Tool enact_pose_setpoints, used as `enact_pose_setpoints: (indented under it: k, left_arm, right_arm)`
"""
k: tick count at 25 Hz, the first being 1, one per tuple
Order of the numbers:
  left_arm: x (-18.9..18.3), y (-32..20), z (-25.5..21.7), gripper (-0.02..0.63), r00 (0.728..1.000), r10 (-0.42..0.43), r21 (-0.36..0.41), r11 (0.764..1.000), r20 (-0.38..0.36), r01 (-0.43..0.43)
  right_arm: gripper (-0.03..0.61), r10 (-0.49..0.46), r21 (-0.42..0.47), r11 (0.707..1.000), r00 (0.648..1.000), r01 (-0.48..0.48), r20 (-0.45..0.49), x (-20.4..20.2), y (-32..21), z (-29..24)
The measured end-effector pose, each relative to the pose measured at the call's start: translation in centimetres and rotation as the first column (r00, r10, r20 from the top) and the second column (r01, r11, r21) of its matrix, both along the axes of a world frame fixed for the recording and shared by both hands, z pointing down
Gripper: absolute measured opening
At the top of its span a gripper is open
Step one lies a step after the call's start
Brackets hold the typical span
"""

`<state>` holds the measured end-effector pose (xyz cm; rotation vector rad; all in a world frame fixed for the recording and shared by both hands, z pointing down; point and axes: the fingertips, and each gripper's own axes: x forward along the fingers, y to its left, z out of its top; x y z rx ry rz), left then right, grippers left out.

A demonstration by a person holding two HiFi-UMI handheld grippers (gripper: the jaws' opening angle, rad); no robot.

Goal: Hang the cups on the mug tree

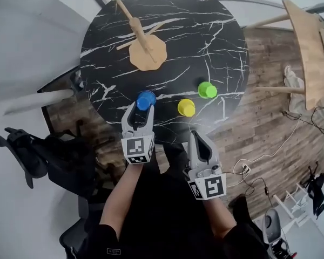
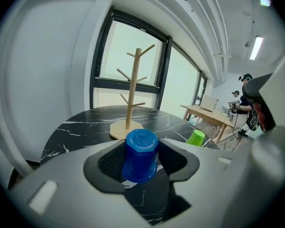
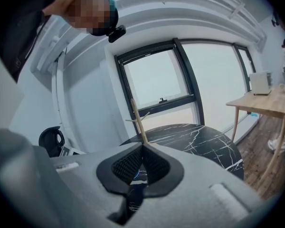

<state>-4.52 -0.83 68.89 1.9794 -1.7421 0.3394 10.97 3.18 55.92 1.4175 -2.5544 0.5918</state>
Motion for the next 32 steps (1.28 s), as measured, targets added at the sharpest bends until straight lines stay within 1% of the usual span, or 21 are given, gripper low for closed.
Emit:
enact_pose_setpoints:
  k: [7,14,18,27,32]
  left_arm:
    - [0.1,1.6,-4.5,0.215,1.000,0.028,0.022,0.999,0.004,-0.028]
    - [0.5,4.5,-8.7,0.215,0.999,0.041,0.035,0.999,-0.026,-0.041]
    - [1.0,5.8,-11.3,0.215,0.998,0.052,0.060,0.997,-0.040,-0.049]
    - [1.7,7.9,-16.7,0.216,0.998,0.060,0.132,0.990,-0.036,-0.055]
    - [0.7,8.2,-18.5,0.215,0.999,0.040,0.153,0.988,-0.021,-0.036]
  right_arm:
    - [0.000,-0.021,0.038,0.999,1.000,0.021,-0.003,0.2,0.5,-2.2]
    - [0.000,-0.057,0.071,0.996,0.998,0.057,0.002,-0.1,1.0,-4.7]
    - [0.000,-0.085,0.087,0.993,0.996,0.084,0.005,-0.6,1.4,-5.8]
    - [0.000,-0.151,0.119,0.982,0.989,0.149,0.005,-1.3,2.1,-8.1]
    - [0.000,-0.176,0.137,0.975,0.984,0.174,0.005,-2.2,2.1,-9.1]
